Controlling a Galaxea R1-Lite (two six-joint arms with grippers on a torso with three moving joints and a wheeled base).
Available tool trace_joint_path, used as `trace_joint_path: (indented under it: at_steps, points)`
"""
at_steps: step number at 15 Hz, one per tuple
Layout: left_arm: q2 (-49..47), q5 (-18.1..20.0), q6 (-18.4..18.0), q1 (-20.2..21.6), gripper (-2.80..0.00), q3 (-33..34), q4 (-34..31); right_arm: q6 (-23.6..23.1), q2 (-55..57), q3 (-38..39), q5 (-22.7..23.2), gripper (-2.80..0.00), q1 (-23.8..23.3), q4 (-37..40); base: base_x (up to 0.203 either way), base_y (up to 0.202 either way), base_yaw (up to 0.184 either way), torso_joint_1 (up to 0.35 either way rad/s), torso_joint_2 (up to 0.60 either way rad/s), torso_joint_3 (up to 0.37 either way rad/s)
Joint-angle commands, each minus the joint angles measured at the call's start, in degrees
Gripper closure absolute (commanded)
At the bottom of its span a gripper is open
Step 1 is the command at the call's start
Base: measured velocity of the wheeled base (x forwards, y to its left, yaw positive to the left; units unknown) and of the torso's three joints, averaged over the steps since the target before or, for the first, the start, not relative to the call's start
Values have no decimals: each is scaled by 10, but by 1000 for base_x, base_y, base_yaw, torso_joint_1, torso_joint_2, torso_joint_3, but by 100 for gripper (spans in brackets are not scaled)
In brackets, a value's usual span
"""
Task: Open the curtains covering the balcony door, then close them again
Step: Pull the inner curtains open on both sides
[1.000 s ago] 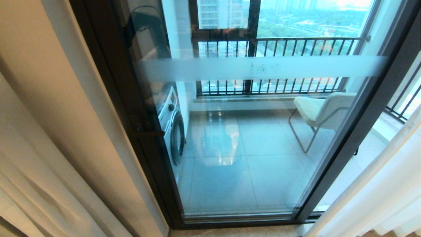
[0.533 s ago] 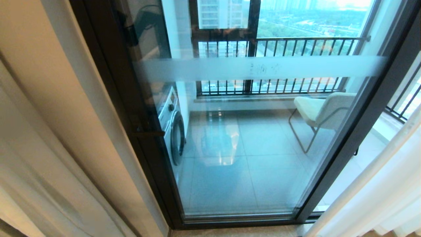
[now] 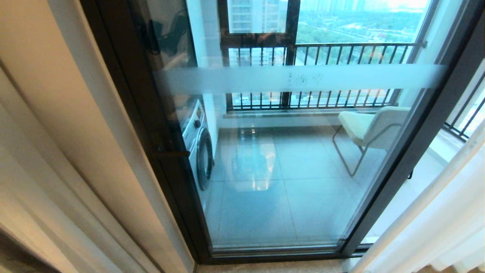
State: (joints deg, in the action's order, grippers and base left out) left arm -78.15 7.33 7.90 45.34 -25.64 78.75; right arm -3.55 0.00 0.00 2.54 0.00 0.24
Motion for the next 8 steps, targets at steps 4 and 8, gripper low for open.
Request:
trace_joint_path:
  at_steps: [4,8]
  points:
    - [77,-1,-1,-26,-280,82,3,-1,0,0,0,0,0,0,0,0,0,0,0,0]
    - [125,-1,-4,-55,0,149,3,-1,0,0,0,0,0,0,0,0,0,0,0,0]
